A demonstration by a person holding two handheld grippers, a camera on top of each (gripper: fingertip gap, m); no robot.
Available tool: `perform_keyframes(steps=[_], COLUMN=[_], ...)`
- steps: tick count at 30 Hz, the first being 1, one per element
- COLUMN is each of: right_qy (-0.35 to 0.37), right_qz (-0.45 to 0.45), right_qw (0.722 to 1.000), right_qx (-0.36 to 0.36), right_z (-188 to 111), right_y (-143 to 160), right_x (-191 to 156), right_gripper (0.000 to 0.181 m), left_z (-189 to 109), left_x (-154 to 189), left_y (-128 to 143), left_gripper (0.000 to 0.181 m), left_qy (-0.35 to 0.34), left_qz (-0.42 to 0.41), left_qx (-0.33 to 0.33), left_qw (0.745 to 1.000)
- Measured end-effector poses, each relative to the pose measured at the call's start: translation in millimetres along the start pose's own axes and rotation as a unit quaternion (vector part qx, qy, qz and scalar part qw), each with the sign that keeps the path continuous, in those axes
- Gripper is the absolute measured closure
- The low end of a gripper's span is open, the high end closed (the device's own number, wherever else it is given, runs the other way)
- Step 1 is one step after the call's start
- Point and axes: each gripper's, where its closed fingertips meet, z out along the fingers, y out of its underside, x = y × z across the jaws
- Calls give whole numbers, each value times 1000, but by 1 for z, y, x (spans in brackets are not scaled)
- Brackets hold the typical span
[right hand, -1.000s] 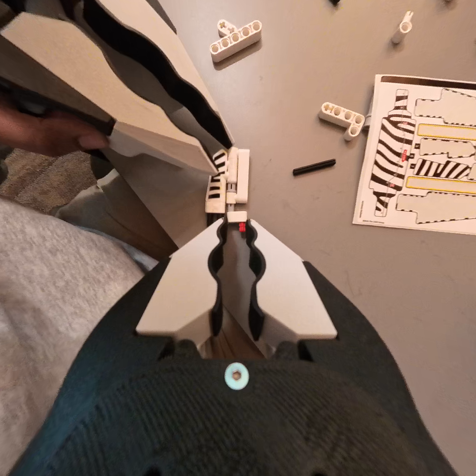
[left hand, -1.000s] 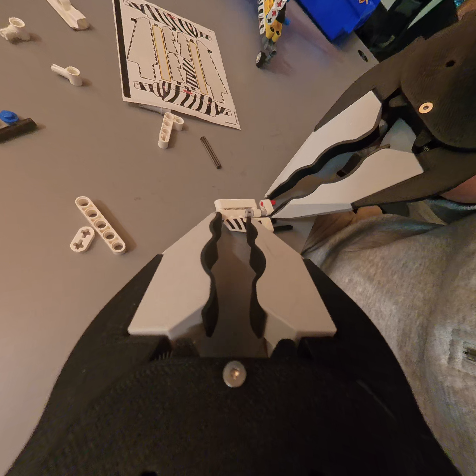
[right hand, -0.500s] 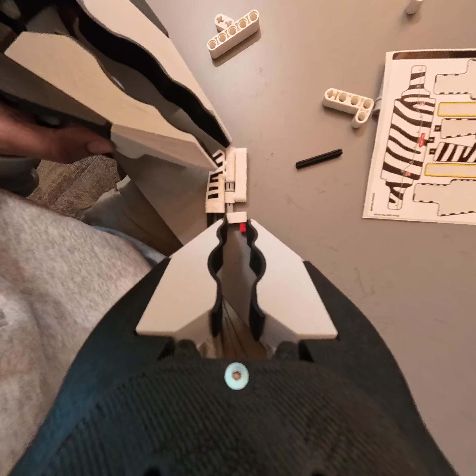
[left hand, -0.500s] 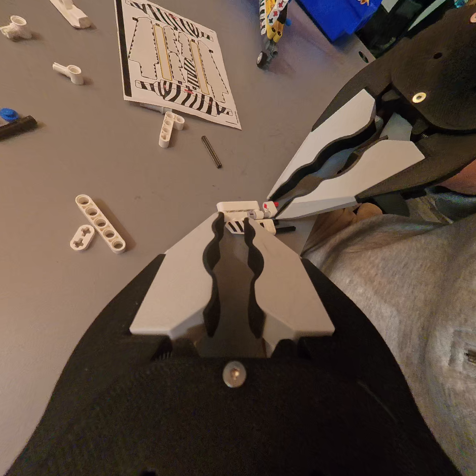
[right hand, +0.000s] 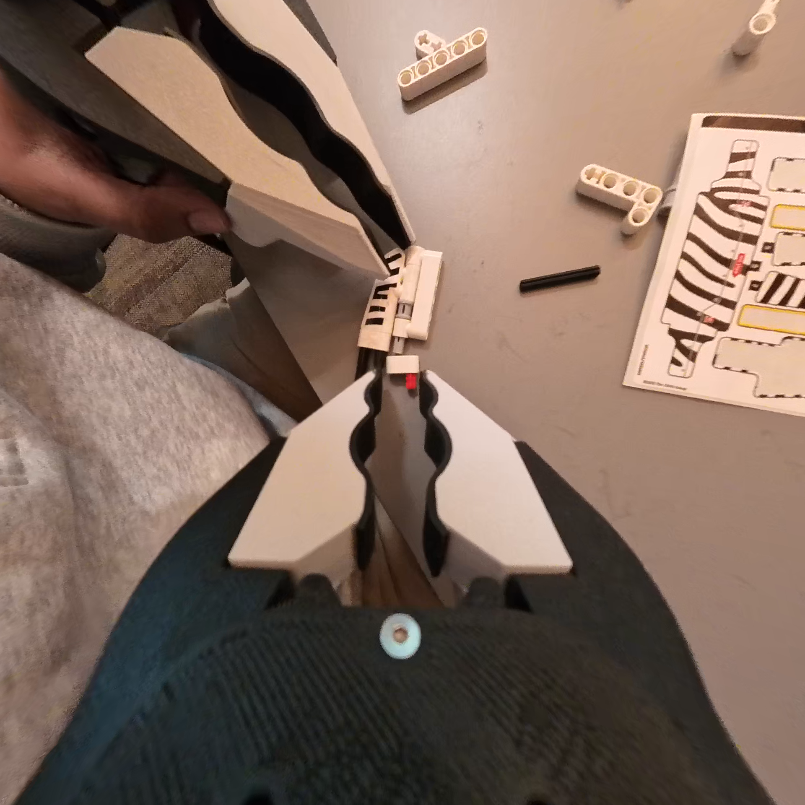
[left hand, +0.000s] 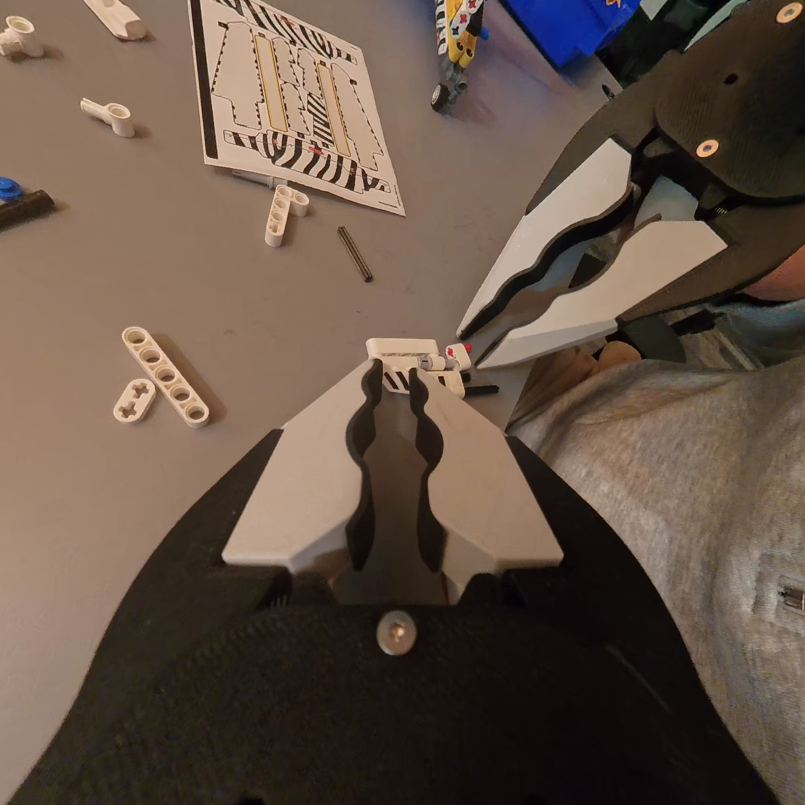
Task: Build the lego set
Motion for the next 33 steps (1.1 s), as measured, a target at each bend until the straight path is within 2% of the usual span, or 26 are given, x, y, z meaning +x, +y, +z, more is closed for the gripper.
perform_keyframes(steps=[9, 13, 23, 26, 29, 33], right_qy=[-2, -2, 5, 9, 18, 22], right_qz=[-68, -86, -42, -28, -19, -6], right_qw=[998, 996, 999, 1000, 1000, 1000], right_qx=[1, 0, 1, 5, 8, 11], right_z=[4, 5, 5, 5, 5, 5], right_y=[2, 1, 1, 1, 0, 0], right_x=[4, 2, 3, 2, 4, 5], right_gripper=[172, 176, 178, 178, 178, 178], left_z=[0, 1, 1, 0, -4, -7], left_x=[0, 1, 2, 5, 8, 3], left_y=[0, 2, 2, 2, 0, 0], left_gripper=[169, 174, 174, 168, 148, 141], left_qy=[1, 9, 10, 19, 24, 5], left_qz=[-3, -5, -4, 1, 20, 31], left_qx=[0, -7, -6, -4, 7, 9], left_qw=[1000, 1000, 1000, 1000, 999, 999])
